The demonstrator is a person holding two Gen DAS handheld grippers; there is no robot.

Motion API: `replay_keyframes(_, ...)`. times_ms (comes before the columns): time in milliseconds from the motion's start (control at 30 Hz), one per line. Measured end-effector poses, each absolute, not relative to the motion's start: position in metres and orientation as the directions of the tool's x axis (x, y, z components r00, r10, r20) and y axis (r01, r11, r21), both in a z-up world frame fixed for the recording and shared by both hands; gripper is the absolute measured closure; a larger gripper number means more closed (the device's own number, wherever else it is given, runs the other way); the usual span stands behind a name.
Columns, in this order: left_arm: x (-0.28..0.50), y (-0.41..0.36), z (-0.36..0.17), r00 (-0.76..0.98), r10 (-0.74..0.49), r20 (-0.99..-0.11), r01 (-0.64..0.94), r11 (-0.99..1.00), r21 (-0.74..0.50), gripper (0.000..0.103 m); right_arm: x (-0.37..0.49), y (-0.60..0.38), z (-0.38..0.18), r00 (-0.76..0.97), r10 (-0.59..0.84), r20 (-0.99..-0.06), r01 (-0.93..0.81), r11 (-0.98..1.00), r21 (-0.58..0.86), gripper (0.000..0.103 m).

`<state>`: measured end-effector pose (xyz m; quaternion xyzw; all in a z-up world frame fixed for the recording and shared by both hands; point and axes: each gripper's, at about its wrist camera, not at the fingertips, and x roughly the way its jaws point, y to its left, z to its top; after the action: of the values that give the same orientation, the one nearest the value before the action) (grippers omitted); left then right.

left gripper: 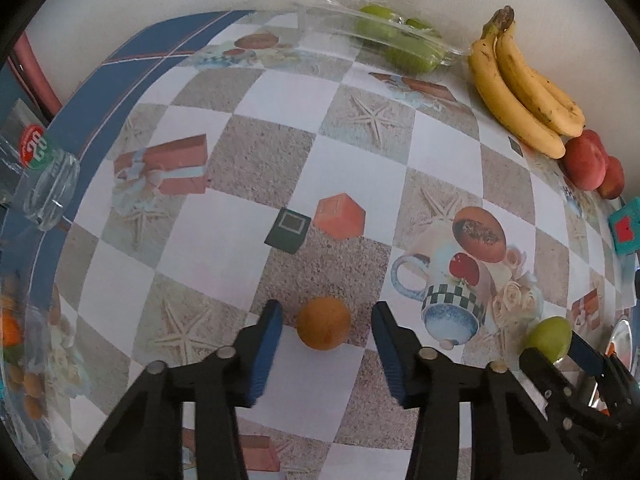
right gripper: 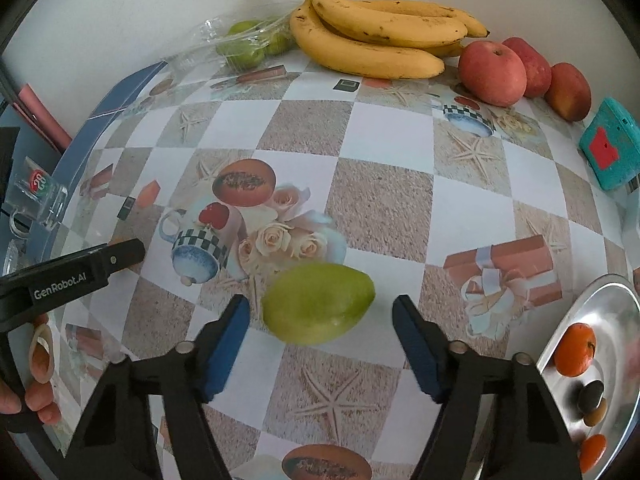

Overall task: Organize fruits
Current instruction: 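Grasp a small orange with the left gripper while the right gripper grasps the green pear, then carry the small orange and green pear over the steel basin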

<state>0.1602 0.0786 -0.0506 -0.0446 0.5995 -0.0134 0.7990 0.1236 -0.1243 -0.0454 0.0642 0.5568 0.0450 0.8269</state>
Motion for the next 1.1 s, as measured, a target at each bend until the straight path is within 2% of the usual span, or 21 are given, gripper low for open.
replay_keyframes(33,0.160,0.079,-0.050,0.280,-0.078,-0.957,-0.035,0.995,-0.091,0.061,0.124,-0.124,-0.045,0.377,0.148,-0.914,-0.005,0.987,0.158,0.043)
replay_keyframes(100,0.159,0.079,-0.051,0.279,-0.082,-0.957,-0.037,0.995,-0.096,0.063,0.123,-0.124,-0.045,0.378,0.151,-0.914,-0.007,0.987,0.160,0.046)
replay_keyframes(133,0.158,0.078,-0.051,0.278,-0.078,-0.957,-0.036,0.995,-0.091,0.070,0.123,-0.124,-0.044,0.379,0.150,-0.913,-0.008,0.987,0.159,0.046)
replay_keyframes(200,0.158,0.078,-0.050,0.279,-0.073,-0.958,-0.036,0.996,-0.087,0.075,0.123,-0.123,-0.044,0.380,0.148,-0.913,-0.010,0.988,0.156,0.046)
replay_keyframes(667,0.156,0.083,-0.049,0.279,-0.100,-0.955,-0.061,0.991,-0.122,0.075,0.116,-0.126,-0.040,0.386,0.148,-0.910,0.001,0.987,0.160,0.046)
replay_keyframes(1100,0.154,0.065,-0.025,0.318,-0.105,-0.942,-0.021,0.993,-0.118,0.075,0.102,-0.130,-0.021,0.406,0.142,-0.903,0.020,0.986,0.164,0.046)
